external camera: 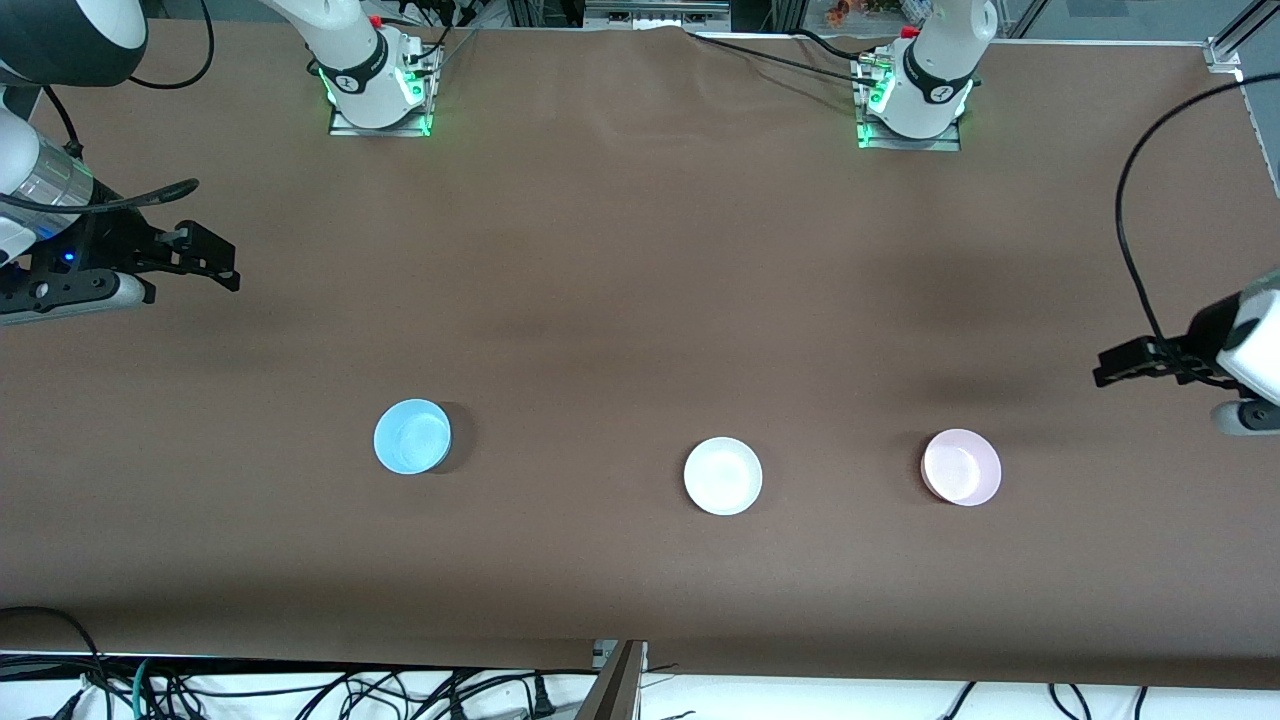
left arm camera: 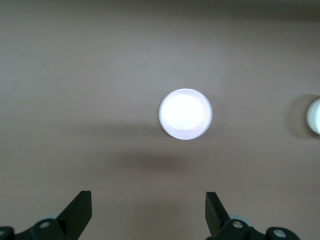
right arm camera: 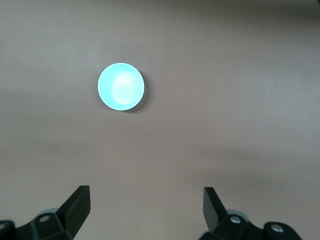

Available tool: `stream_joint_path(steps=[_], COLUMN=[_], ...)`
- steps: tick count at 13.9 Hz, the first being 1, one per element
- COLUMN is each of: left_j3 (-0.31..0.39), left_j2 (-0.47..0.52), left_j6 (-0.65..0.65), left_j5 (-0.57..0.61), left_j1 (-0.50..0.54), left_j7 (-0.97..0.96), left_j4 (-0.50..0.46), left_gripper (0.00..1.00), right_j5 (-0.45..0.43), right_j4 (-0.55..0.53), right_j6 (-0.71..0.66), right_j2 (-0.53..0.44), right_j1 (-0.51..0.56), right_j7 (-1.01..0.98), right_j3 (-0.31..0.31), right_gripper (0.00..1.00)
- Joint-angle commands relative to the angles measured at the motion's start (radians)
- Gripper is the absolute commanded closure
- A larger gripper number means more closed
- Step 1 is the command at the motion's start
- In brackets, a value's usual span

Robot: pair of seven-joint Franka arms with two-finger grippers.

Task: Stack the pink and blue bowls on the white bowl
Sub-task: 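Move the left gripper down to the pink bowl's rim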

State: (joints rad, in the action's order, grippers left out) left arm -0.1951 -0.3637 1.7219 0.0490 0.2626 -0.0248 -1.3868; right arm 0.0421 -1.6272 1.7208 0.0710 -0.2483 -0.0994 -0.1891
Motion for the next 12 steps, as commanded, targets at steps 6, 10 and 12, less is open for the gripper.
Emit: stream_joint_path(steps=[6,10,12], left_j3=[-0.006,-0.006,-0.006], left_j2=[-0.274,-0.38,-0.419], left_j6=[0.2,0.33,0.389], left_j5=[0.054,0.077,0.084], left_j1=[0.012,-0.055,-0.062], left_j7=[0.022,-0.029,-0.047], left_j4=[0.032,0.034,0.028], left_gripper=[0.0,0.0,0.0], right_j5=[0.021,0.021,0.021], right_j4=[0.02,0.02,0.02], right_j6=[-0.013,-0.015,-0.015], right_j2=[0.006,0.006,0.004], right_j1=[0.009,0.011,0.012], right_j7=[-0.023,-0.023,-0.023], right_j3=[0.0,0.0,-0.001], right_gripper=[0.0,0.0,0.0])
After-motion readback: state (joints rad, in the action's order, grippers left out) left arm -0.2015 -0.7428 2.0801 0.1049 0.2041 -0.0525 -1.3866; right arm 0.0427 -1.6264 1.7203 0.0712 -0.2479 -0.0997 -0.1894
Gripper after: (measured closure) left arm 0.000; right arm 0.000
